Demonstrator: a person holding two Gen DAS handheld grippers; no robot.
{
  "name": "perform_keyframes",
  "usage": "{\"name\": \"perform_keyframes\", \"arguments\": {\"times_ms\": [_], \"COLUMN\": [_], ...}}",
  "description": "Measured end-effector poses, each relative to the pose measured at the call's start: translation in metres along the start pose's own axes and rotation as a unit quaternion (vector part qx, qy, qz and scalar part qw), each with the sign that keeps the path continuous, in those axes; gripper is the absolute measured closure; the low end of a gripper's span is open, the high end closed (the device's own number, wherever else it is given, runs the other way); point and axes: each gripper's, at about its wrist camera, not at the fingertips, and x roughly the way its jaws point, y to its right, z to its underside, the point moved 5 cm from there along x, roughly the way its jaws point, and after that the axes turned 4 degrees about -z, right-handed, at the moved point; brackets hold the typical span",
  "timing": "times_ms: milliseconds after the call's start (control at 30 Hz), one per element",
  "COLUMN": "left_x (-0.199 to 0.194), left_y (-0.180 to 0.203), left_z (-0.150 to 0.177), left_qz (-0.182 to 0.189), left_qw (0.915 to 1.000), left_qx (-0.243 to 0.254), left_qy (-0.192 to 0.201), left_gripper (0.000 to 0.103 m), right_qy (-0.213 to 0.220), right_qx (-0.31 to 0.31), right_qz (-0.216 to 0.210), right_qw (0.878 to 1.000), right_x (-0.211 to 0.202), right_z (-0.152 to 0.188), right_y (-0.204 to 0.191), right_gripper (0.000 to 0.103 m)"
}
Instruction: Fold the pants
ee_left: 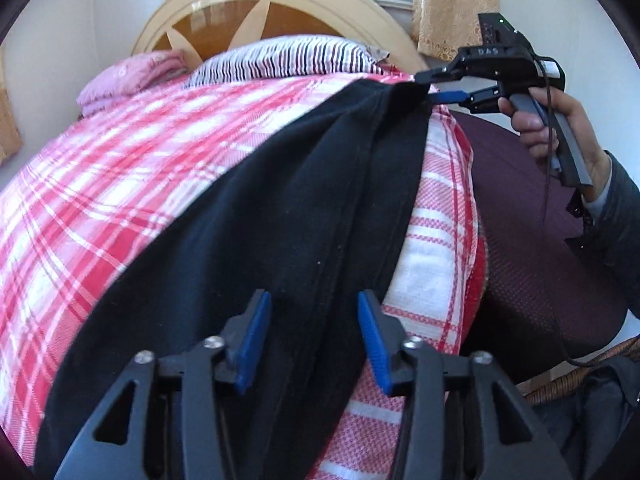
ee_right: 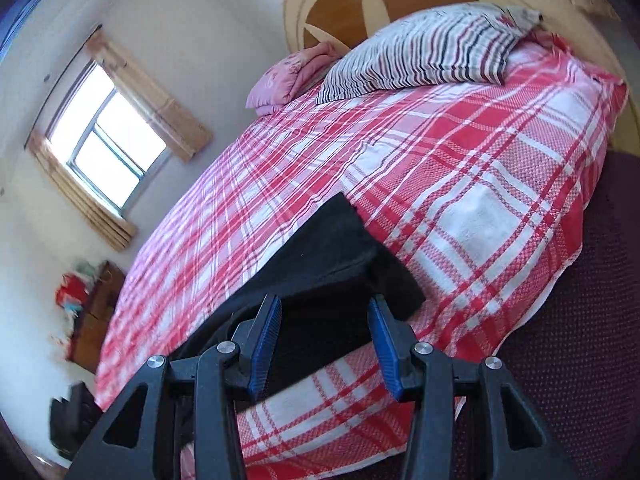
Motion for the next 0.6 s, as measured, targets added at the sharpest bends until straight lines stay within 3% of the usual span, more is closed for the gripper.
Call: {"name": "perform_keyframes", "arguments": {"times_ms": [133, 167, 233, 333, 500, 600], "left_x": [0.0, 0.0, -0.002, -0.003, -0.004, 0.001], "left_y": [0.001, 0.001, 0.002, -0.001, -0.007, -0.009], "left_z": [0.001, 0.001, 0.002, 0.0, -0.002, -0.002], "left_qz": [0.008, 0.008, 0.008, 0.012, 0.007, 0.0], "left_qw": [0.9999, 0.9999, 0.9999, 0.9999, 0.9997, 0.9998], "left_qx": [-0.006, -0.006, -0.004, -0.008, -0.022, -0.022], "left_qy": [-0.003, -0.003, -0.005, -0.005, -0.001, -0.005], "left_gripper": [0.063, 0.069, 0.082, 0.09, 0.09, 0.09], "right_qy": [0.0, -0.001, -0.008, -0.013, 0.002, 0.015], "right_qx": [0.029, 0.029, 0.024, 0.003, -0.025, -0.028], "right_qz": [-0.009, -0.01, -0.012, -0.01, 0.0, 0.001], "right_qw": [1.0, 1.0, 1.0, 1.0, 1.0, 1.0], "right_x": [0.0, 0.001, 0.004, 0.008, 0.006, 0.004], "right_z": [-0.004, -0.004, -0.004, -0.004, -0.01, -0.016], "right_y": [0.013, 0.014, 0.012, 0.004, -0.006, -0.009], "right_gripper": [0.056, 0.056, 0.068, 0.08, 0.092, 0.093]}}
